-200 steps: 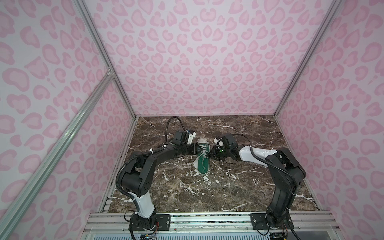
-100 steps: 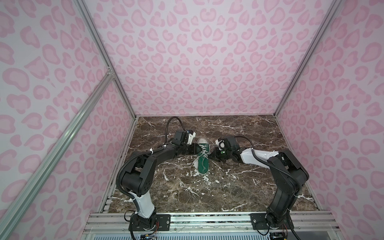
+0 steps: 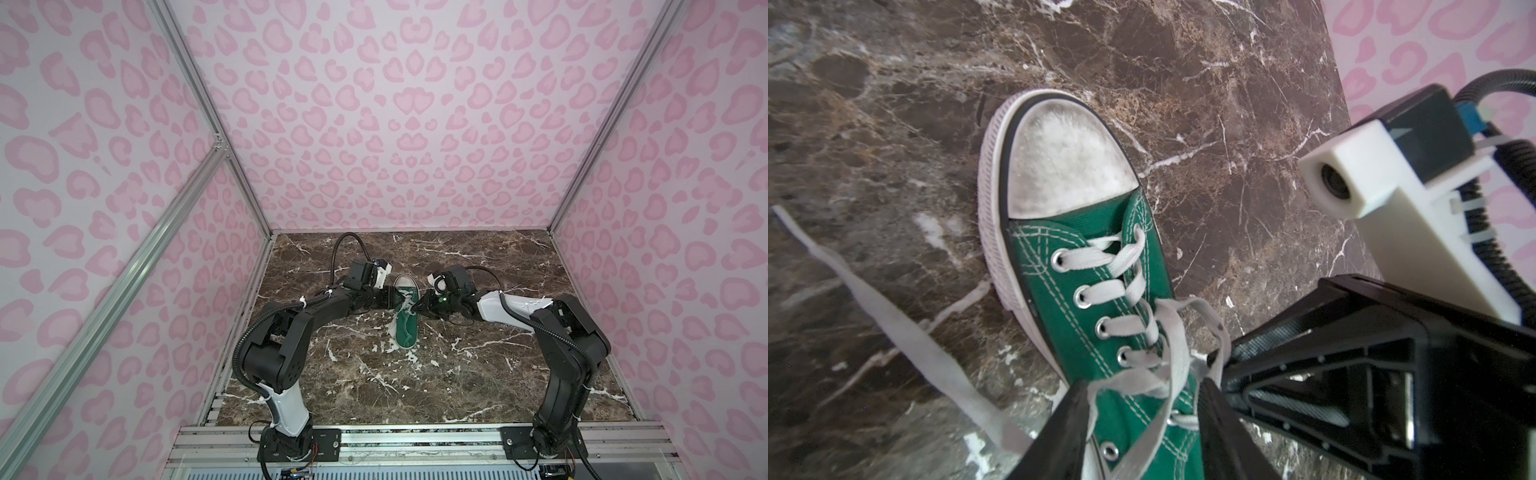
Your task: Tie the shoes
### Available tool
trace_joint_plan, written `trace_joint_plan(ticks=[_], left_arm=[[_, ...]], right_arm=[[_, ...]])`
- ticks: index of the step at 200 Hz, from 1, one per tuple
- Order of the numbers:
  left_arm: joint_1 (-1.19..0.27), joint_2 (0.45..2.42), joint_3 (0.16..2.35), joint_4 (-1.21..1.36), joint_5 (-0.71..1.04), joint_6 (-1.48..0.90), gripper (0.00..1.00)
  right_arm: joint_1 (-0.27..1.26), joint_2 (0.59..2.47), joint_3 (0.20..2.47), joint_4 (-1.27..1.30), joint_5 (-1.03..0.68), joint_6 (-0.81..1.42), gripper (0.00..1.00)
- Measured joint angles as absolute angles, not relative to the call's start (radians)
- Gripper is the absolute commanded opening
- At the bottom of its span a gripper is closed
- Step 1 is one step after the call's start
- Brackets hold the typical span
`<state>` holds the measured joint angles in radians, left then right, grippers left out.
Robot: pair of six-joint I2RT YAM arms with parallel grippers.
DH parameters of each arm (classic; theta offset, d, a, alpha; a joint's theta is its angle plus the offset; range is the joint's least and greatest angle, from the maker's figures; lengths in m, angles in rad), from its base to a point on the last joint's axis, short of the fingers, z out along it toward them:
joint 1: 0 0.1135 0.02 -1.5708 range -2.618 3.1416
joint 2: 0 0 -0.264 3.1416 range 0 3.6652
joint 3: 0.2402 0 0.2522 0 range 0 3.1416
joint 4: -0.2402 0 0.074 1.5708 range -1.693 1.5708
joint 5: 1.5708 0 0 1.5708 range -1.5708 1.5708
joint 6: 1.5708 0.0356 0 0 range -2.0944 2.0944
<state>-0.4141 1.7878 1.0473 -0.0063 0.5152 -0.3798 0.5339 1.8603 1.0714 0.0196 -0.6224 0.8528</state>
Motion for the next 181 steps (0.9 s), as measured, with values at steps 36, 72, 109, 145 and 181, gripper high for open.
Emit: trace_joint_plan(ticks=[36,72,109,145,181], left_arm=[[-0.413,1.788,1.047,-0.006,0.515,-0.373,0.45],[-0.413,1.788,1.047,-0.01,0.514,-0.372,0.45],[-0.413,1.788,1.047,-0.014,0.511,-0.366,0.45],[-0.413,1.789,1.047,-0.014,0.509,-0.366,0.45],[-0.413,1.789,1.047,-0.014,0.508,-0.366,0.45]], right_arm=[[0.53,1.874,1.084,0.006,-0.626,0.845,0.11],[0.53,1.867,1.075,0.009,-0.628,0.845,0.03],[0.53,1.816,1.013,0.034,-0.624,0.858,0.03],[0.535,1.807,0.984,0.055,-0.623,0.884,0.13],[0.535,1.829,1.01,0.058,-0.629,0.882,0.18]])
